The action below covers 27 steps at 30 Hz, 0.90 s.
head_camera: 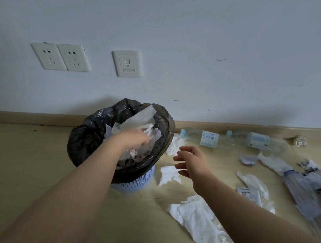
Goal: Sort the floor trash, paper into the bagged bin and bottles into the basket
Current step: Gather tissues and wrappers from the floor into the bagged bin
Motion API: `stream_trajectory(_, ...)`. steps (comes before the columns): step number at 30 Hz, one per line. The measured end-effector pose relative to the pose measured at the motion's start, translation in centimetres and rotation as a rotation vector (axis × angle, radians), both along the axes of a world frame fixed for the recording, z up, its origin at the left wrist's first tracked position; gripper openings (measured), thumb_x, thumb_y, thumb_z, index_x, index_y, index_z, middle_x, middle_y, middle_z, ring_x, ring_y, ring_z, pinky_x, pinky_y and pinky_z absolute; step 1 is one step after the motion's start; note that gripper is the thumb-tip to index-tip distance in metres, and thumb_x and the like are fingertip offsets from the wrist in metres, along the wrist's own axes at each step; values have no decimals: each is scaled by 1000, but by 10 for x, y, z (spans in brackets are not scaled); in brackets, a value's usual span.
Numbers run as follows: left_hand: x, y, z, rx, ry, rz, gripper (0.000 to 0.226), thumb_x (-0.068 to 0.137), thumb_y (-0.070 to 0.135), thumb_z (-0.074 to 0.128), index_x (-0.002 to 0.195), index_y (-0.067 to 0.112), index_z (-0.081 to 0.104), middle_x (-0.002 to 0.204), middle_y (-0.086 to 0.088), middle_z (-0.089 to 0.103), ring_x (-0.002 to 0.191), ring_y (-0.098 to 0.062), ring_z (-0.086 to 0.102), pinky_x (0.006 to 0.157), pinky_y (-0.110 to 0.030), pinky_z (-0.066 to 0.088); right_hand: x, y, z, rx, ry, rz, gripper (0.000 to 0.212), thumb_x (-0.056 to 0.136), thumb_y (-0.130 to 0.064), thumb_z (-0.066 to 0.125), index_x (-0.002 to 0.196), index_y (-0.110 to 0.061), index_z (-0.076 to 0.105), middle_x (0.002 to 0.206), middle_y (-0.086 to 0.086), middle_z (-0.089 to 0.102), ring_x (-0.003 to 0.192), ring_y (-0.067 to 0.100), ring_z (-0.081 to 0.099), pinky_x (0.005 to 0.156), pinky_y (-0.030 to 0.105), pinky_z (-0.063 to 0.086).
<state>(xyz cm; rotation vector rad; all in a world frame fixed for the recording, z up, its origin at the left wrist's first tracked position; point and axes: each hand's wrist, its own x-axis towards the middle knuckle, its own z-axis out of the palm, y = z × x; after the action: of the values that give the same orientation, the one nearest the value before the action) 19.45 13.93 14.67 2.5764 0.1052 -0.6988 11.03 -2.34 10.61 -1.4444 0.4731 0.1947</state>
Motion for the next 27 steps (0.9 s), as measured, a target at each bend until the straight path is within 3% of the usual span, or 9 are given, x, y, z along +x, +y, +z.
stream_trajectory(2,6,-3,13,43,-127,88,21,77,15,46,91,7,60,77,-5,59,72,-20,57,82,-33,48,0,-1,0,-1,-2,1,14,91,-11,50,103,-16,54,81,3,62,65,15,56,61,26,45)
stream_trajectory(4,9,-4,21,154,-328,137,23,80,22,44,93,11,60,81,-2,60,68,-18,55,57,-25,40,-1,-1,-1,-7,0,4,15,91,-11,50,104,-15,54,81,3,62,65,15,56,62,26,45)
stream_trajectory(5,9,-6,21,206,-448,135,24,81,21,42,96,14,60,88,-2,61,72,-20,54,55,-25,35,-1,-1,-1,-12,3,5,15,91,-11,50,105,-15,54,81,3,62,65,15,56,62,26,45)
stream_trajectory(7,9,-11,18,172,-615,88,33,86,18,41,116,20,55,118,-5,55,99,-27,53,66,-31,39,-2,-2,-2,-20,10,3,16,91,-10,50,106,-14,53,81,3,61,65,15,55,62,27,45)
stream_trajectory(9,7,-16,1,67,-546,-8,44,91,19,40,135,25,40,138,-6,39,120,-30,43,85,-39,42,-3,-4,-4,-22,22,-1,16,91,-10,49,106,-14,53,81,3,61,65,15,55,62,27,45)
stream_trajectory(11,1,-16,-30,49,-267,-95,43,97,25,34,140,21,32,140,-11,38,122,-32,43,96,-41,38,-5,-6,-6,-32,28,-4,15,91,-10,49,105,-14,53,81,4,61,65,15,55,62,26,45)
stream_trajectory(15,-9,2,-65,51,132,42,55,99,46,23,146,17,26,152,-14,26,138,-31,26,113,-42,20,-8,-10,-11,-58,40,-4,16,91,-10,49,106,-14,53,81,4,62,65,15,56,60,25,45)
stream_trajectory(22,0,2,-63,171,104,5,40,99,33,31,131,17,49,135,-15,48,122,-35,43,108,-48,30,-17,-19,-19,-124,111,32,14,91,-10,50,105,-14,53,82,5,62,67,16,56,63,27,47)
stream_trajectory(27,5,-18,-16,235,-246,114,43,89,18,38,132,22,43,127,-8,50,118,-29,45,101,-46,29,-14,-23,-20,-167,129,24,16,92,-10,48,106,-12,53,82,5,61,66,16,55,63,27,46)
